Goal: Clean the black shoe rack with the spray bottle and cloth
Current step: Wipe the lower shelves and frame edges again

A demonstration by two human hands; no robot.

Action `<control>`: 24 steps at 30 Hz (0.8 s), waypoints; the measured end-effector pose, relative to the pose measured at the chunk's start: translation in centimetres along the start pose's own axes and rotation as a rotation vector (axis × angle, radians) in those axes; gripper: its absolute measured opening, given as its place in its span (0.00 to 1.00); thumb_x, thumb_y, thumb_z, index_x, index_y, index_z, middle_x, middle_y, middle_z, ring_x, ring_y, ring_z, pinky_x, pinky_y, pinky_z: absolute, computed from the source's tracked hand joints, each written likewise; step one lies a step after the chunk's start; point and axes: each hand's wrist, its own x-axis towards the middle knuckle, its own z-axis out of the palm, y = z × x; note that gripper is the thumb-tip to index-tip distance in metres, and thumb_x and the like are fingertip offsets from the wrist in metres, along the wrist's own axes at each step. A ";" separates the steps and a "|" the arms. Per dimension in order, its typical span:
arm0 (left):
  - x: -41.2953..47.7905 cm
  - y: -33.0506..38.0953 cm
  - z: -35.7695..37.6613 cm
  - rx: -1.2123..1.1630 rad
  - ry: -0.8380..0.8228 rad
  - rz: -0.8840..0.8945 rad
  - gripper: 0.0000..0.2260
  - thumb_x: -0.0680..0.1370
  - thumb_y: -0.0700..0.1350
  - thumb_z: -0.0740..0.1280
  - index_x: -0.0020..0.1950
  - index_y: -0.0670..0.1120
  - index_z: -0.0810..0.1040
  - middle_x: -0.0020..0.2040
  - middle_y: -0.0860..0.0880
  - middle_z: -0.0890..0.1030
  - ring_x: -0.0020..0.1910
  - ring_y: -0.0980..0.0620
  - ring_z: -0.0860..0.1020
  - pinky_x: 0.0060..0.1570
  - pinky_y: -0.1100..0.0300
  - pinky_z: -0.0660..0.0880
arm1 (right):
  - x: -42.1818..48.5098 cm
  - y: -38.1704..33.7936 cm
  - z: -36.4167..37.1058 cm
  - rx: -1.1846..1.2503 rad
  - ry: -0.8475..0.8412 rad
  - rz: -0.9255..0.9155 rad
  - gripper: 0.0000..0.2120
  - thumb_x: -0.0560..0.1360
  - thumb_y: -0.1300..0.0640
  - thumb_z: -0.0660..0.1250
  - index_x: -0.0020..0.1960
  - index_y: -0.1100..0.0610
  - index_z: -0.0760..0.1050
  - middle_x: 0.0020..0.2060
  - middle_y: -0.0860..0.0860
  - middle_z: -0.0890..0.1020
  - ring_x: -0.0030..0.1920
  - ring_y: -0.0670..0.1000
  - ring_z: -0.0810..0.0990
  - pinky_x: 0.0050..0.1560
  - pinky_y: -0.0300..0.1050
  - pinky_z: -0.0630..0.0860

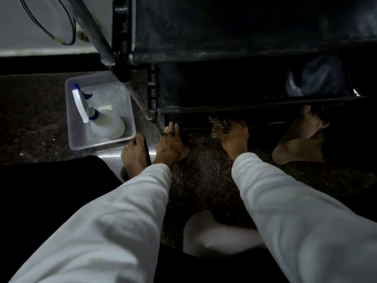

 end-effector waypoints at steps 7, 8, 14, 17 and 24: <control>0.7 1.1 0.0 -0.008 -0.038 -0.076 0.42 0.79 0.57 0.61 0.80 0.43 0.37 0.80 0.45 0.36 0.80 0.45 0.40 0.77 0.46 0.52 | 0.1 -3.3 2.2 -0.034 -0.157 -0.160 0.22 0.78 0.51 0.67 0.69 0.58 0.75 0.65 0.60 0.77 0.66 0.59 0.74 0.66 0.44 0.67; 0.8 1.2 0.1 -0.012 -0.036 -0.082 0.41 0.79 0.57 0.60 0.80 0.43 0.37 0.80 0.44 0.36 0.80 0.45 0.40 0.77 0.47 0.52 | -0.1 -4.3 2.8 -0.045 -0.189 -0.185 0.23 0.77 0.50 0.67 0.70 0.56 0.73 0.67 0.59 0.75 0.67 0.60 0.73 0.67 0.46 0.67; 0.6 1.4 0.7 -0.088 0.061 -0.066 0.35 0.80 0.58 0.54 0.81 0.47 0.40 0.81 0.44 0.40 0.80 0.44 0.44 0.77 0.46 0.54 | -1.1 -6.3 4.8 -0.042 -0.210 -0.209 0.28 0.76 0.51 0.68 0.74 0.50 0.65 0.72 0.58 0.68 0.67 0.63 0.72 0.67 0.55 0.70; 0.2 1.4 1.0 -0.042 0.072 -0.070 0.40 0.79 0.58 0.58 0.80 0.44 0.37 0.80 0.45 0.37 0.80 0.46 0.42 0.75 0.45 0.57 | -0.7 -4.9 4.2 -0.019 -0.184 -0.215 0.28 0.75 0.50 0.68 0.74 0.52 0.67 0.71 0.59 0.69 0.68 0.62 0.71 0.68 0.54 0.71; 0.1 2.6 1.6 -0.028 0.076 -0.121 0.46 0.78 0.59 0.62 0.78 0.39 0.34 0.79 0.41 0.34 0.79 0.43 0.39 0.74 0.44 0.58 | 1.7 2.3 -0.8 -0.061 -0.084 -0.055 0.24 0.75 0.45 0.68 0.67 0.57 0.76 0.64 0.60 0.78 0.64 0.60 0.76 0.65 0.49 0.72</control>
